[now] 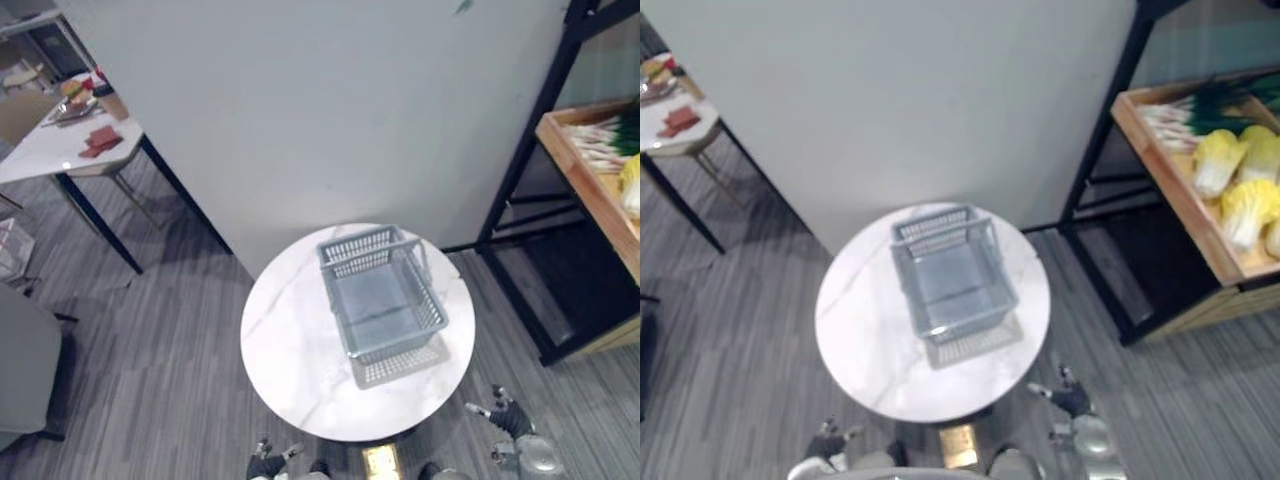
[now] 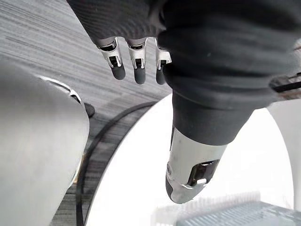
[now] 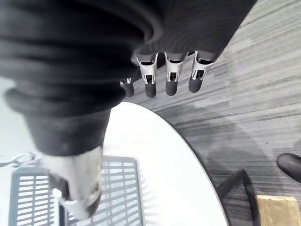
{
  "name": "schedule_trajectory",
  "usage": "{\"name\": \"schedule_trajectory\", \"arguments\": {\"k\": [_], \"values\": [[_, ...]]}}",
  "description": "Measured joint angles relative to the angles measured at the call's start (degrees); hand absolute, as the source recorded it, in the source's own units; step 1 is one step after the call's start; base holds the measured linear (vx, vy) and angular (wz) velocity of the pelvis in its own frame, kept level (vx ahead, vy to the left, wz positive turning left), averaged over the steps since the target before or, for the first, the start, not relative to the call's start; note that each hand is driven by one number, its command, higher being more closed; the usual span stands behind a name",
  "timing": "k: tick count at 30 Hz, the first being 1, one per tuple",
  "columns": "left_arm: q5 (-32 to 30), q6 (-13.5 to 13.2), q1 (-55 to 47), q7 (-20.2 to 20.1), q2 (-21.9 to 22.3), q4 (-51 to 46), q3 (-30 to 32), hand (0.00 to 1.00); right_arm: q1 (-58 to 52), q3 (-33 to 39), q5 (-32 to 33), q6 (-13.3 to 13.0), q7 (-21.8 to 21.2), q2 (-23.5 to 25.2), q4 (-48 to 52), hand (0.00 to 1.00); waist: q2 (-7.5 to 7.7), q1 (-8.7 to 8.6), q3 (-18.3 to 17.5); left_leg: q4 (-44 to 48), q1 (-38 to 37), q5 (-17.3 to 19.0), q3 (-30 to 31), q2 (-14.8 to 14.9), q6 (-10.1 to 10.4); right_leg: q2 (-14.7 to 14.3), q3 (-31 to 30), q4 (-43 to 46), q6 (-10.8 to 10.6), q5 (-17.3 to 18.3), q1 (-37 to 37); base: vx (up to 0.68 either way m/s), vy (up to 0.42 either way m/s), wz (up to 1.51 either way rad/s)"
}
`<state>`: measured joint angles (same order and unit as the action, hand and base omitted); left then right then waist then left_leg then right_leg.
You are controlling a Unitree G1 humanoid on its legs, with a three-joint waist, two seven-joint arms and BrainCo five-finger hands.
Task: Pick vegetable in the basket
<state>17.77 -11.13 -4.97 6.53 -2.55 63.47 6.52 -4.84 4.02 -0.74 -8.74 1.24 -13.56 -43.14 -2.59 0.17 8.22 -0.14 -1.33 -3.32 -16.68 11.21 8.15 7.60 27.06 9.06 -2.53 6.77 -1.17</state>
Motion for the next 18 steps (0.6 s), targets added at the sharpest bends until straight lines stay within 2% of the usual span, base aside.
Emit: {"name": "schedule_trajectory", "arguments": {"k": [2, 4, 7, 11, 14, 16, 18], "values": [[0.0, 0.0, 0.0, 0.0, -0.1, 0.0, 0.0, 0.0, -0.7, 0.2, -2.7, -0.3, 1.0, 0.0, 4.6, 0.0, -0.04, -0.04, -0.2, -1.4, -0.1, 1.6, -0.1, -0.1, -0.3, -0.5, 0.0, -1.1, -0.7, -1.1, -0.1, 0.03, 0.119, -0.03], [-0.2, 0.0, 0.1, -0.1, -0.8, 0.0, 0.0, 0.0, -1.3, 0.2, -6.3, -0.5, 1.3, -0.5, 9.3, 0.0, 0.97, 0.03, -0.6, -1.9, 0.0, 1.8, -0.3, -0.7, -0.6, -0.2, -0.6, -2.5, -1.1, -2.6, -0.2, 0.03, 0.112, -0.07], [-0.8, 0.1, -0.5, -0.4, -2.1, 0.1, 0.0, 0.0, -0.8, -0.7, -11.4, -2.0, 1.3, -4.6, 15.9, 0.0, 1.18, 0.11, -0.9, -2.2, -1.1, 2.0, -1.1, -2.2, -1.0, 0.5, -1.8, -4.0, -2.0, -3.9, 0.6, 0.02, 0.1, -0.14], [-1.3, 0.1, -2.5, -1.2, -3.8, 0.3, 0.0, 0.0, 5.2, -9.0, -19.9, -3.4, 1.1, -14.7, 21.2, 0.0, 0.38, 0.27, -1.6, -3.8, -1.8, 2.0, -1.6, -3.1, -1.3, 0.5, -2.6, -4.8, -2.2, -4.9, 0.6, 0.0, 0.048, -0.11], [-1.3, 0.2, -3.1, -2.0, -4.0, 0.3, -0.1, 0.0, 13.2, -15.7, -24.2, -4.2, 1.0, -19.4, 21.6, 0.0, 0.42, 1.03, -1.6, -4.2, -1.4, 1.7, -1.5, -2.9, -1.6, 0.1, -2.6, -5.1, -1.9, -5.2, 0.2, 0.0, 0.0, 0.0], [-1.3, 0.5, -3.2, -2.2, -4.0, 0.3, -0.3, 0.0, 16.9, -19.0, -24.4, -4.4, 1.0, -20.6, 21.4, 0.0, 0.65, 1.75, -1.7, -4.8, -0.9, 1.2, -1.2, -2.7, -1.6, -0.3, -2.4, -5.5, -1.7, -5.4, -0.3, -0.02, -0.01, 0.02], [-1.2, 0.5, -3.0, -2.3, -4.1, 0.3, -0.5, 0.0, 25.9, -25.7, -26.6, -4.5, 0.9, -21.1, 18.5, 0.0, 1.22, 2.23, -1.4, -5.3, 1.1, 0.1, 0.0, -2.6, -1.7, -0.7, -1.5, -6.0, -1.2, -6.1, -2.0, -0.01, -0.022, 0.15]]}}
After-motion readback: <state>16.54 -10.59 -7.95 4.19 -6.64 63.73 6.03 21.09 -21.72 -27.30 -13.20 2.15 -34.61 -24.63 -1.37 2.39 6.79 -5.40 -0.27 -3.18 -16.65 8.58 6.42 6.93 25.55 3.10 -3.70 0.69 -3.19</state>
